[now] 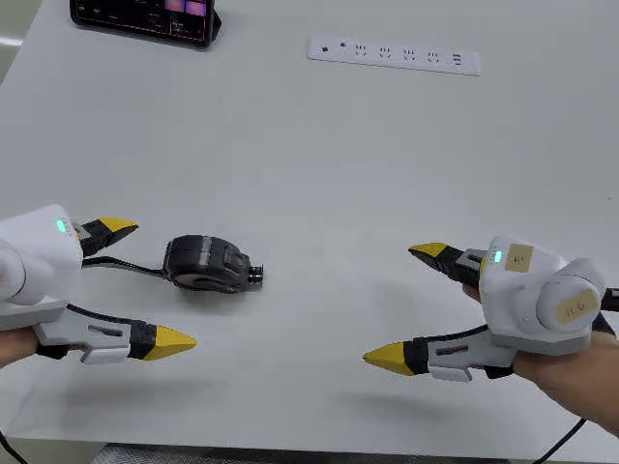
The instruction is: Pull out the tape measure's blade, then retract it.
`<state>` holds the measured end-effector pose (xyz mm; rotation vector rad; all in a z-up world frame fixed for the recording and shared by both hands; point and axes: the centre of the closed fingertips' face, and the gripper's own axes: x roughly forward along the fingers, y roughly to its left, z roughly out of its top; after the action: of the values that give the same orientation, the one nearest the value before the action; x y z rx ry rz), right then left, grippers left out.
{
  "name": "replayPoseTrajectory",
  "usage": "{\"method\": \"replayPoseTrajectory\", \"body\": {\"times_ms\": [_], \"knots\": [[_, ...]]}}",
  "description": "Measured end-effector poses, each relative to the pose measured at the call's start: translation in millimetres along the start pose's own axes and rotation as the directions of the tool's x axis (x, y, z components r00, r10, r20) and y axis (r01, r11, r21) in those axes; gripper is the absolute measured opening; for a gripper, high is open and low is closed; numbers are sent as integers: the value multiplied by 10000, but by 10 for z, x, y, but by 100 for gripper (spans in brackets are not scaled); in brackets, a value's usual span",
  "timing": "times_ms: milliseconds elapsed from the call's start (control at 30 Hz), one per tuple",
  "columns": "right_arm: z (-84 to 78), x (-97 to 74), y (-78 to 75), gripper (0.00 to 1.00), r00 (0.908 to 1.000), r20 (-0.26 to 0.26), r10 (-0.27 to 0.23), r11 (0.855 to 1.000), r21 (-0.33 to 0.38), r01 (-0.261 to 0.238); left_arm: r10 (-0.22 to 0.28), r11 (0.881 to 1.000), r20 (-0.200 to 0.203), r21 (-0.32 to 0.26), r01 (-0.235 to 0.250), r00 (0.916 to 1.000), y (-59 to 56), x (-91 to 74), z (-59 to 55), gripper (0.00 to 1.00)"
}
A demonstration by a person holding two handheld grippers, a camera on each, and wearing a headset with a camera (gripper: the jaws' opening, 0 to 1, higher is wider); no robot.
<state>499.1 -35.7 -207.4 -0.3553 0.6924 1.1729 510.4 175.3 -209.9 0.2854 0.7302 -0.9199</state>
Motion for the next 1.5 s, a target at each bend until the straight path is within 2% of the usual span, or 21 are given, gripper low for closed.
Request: {"method": "replayPoseTrajectory", "body": {"times_ms": [200, 367, 800, 900, 1000, 1500], "knots": [[27, 32, -18, 82, 9999, -70, 72, 9998, -208, -73, -151, 9988, -424, 459, 170, 9990, 9, 56, -22, 89], [50, 59, -31, 82, 9999, -122, 108, 9993, -358, -113, -125, 9971, -623, 739, 171, 9980, 44, 102, -11, 87], [105, 129, -71, 81, 9996, -138, 237, 9980, -584, -245, -313, 9909, -1283, 1258, 476, 9912, 86, 191, -24, 81], [108, 142, -73, 80, 9994, -175, 284, 9975, -648, -295, -349, 9883, -1401, 1419, 550, 9895, 91, 199, -20, 76], [117, 153, -81, 80, 9993, -199, 315, 9970, -699, -328, -324, 9877, -1488, 1466, 545, 9883, 109, 216, -8, 75], [145, 223, -102, 80, 9986, -259, 454, 9955, -822, -474, -318, 9777, -2162, 1961, 753, 9758, 140, 306, -51, 56]]}}
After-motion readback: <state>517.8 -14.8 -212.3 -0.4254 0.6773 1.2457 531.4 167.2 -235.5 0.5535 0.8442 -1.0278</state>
